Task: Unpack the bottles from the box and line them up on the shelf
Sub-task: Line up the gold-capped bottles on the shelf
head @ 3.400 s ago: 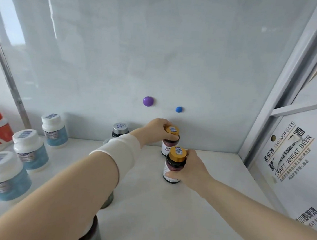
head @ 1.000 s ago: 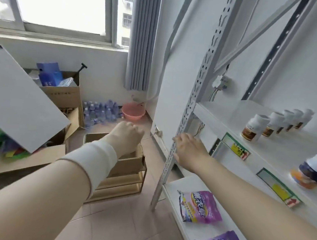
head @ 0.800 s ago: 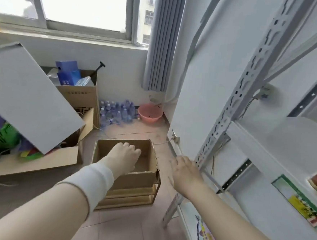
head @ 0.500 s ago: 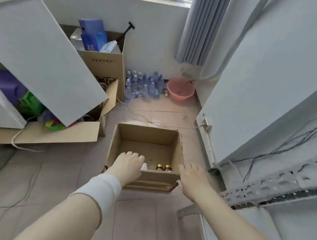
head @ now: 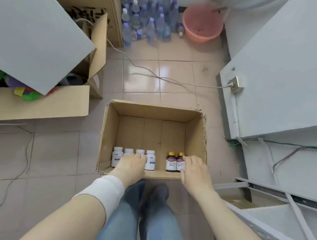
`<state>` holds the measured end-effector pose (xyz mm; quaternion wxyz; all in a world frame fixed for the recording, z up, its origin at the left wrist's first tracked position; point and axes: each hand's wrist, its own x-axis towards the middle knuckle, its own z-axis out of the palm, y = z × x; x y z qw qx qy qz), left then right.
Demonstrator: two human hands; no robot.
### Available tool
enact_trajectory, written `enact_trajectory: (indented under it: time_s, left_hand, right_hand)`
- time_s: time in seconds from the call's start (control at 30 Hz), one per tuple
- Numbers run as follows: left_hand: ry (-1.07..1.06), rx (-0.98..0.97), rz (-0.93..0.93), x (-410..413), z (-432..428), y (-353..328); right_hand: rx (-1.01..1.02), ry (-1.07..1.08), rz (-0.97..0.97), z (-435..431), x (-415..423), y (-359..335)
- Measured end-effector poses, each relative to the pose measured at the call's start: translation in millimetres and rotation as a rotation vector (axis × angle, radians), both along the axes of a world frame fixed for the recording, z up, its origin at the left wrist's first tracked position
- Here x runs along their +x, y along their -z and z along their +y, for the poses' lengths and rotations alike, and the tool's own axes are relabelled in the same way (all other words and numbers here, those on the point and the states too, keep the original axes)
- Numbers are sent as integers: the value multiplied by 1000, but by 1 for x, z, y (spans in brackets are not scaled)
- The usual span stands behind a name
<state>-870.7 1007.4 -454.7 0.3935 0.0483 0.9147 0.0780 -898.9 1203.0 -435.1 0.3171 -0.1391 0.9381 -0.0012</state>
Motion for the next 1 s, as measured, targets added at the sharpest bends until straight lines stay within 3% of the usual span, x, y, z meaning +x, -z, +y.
enact_trajectory:
  time_s: [0.27, 0.33, 0.47, 0.7, 1.0]
  left_hand:
    - [-544, 264, -336, -35, 71, 124]
    - [-704, 308, -373, -43, 87, 151]
    - [-931, 355, -375, -57, 99, 194]
    - [-884, 355, -387, -69, 96, 218]
    - [-879, 326, -378, -70, 87, 221]
  right_hand:
    - [39, 469, -323, 7, -32, 127]
    - [40, 598, -381, 8, -34, 151]
    - [41, 660, -424, 11, -38, 184]
    - [92, 552, -386, 15, -44, 204]
    - [-12, 773, -496, 16, -62, 217]
